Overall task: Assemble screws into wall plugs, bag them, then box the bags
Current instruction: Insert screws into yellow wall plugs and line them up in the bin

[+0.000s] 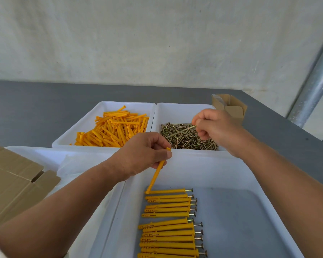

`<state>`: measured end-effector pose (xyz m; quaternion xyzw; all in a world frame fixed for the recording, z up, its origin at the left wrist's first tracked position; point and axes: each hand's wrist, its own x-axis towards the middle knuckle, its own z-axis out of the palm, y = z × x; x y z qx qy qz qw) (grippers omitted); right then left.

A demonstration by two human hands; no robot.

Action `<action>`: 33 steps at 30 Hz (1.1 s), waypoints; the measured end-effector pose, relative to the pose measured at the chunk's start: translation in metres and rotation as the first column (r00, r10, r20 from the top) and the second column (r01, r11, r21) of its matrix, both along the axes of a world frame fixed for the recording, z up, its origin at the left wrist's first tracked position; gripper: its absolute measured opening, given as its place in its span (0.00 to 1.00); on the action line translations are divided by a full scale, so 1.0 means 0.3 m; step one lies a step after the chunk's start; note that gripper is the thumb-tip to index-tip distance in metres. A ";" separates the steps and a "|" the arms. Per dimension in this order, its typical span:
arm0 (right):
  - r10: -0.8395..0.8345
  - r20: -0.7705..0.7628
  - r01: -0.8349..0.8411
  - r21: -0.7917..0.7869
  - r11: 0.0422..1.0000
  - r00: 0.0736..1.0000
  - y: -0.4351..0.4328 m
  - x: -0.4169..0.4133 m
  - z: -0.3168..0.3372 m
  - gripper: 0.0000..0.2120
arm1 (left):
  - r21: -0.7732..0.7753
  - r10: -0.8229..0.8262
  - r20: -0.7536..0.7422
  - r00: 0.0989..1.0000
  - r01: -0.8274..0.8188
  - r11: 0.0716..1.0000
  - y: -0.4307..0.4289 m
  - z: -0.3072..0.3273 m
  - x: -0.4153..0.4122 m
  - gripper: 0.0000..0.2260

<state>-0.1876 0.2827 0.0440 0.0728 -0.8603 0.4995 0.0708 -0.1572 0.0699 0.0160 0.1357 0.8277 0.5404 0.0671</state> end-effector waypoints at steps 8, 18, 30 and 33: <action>0.067 0.013 -0.056 -0.390 0.919 0.998 -0.005 0.011 0.030 0.14 | -0.017 -0.007 -0.020 1.000 0.007 1.000 -0.002 -0.003 -0.001 0.03; 0.093 0.069 -0.062 -0.358 0.932 0.993 0.002 0.008 0.016 0.14 | 0.000 -0.011 -0.001 1.000 0.011 1.000 -0.003 -0.005 -0.004 0.03; 0.187 0.068 -0.148 -0.379 0.914 0.980 0.008 0.012 0.023 0.14 | 0.004 -0.001 0.001 1.000 0.001 1.000 -0.004 -0.007 -0.007 0.03; 0.214 0.060 -0.176 -0.385 0.906 0.975 0.011 0.015 0.024 0.14 | 0.008 0.002 0.006 1.000 -0.002 1.000 -0.003 -0.007 -0.007 0.03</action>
